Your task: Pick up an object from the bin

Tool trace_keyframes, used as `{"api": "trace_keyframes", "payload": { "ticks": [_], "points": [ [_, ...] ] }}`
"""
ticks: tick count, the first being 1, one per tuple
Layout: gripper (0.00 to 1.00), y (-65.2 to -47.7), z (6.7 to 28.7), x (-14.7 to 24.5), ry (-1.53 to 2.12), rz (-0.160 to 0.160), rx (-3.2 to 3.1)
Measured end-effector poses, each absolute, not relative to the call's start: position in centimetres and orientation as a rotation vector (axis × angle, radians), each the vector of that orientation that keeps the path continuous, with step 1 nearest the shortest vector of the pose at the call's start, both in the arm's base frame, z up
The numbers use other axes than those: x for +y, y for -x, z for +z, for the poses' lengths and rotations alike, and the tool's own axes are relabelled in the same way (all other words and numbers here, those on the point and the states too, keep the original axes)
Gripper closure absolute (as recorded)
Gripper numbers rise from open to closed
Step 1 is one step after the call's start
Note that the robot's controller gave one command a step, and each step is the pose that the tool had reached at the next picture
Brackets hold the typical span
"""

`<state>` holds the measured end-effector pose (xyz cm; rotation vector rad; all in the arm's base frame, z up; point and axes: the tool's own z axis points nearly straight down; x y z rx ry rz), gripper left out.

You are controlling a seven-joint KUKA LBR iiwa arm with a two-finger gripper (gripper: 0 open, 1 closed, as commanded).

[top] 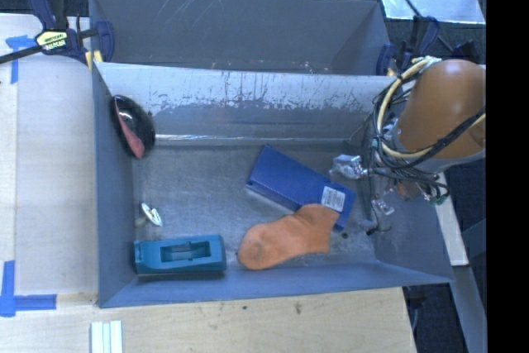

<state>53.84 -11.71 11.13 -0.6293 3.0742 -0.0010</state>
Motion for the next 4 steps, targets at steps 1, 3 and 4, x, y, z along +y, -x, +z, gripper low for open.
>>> {"api": "trace_keyframes", "payload": {
  "ticks": [1, 3, 4],
  "points": [
    [1.00, -56.2, 7.5, -8.5, 0.716, -0.008, 3.063],
    [1.00, -54.9, 9.6, -9.4, 0.727, -0.001, 3.053],
    [0.00, -54.2, 13.5, -8.7, 0.731, -0.001, 3.052]
  ]
}}
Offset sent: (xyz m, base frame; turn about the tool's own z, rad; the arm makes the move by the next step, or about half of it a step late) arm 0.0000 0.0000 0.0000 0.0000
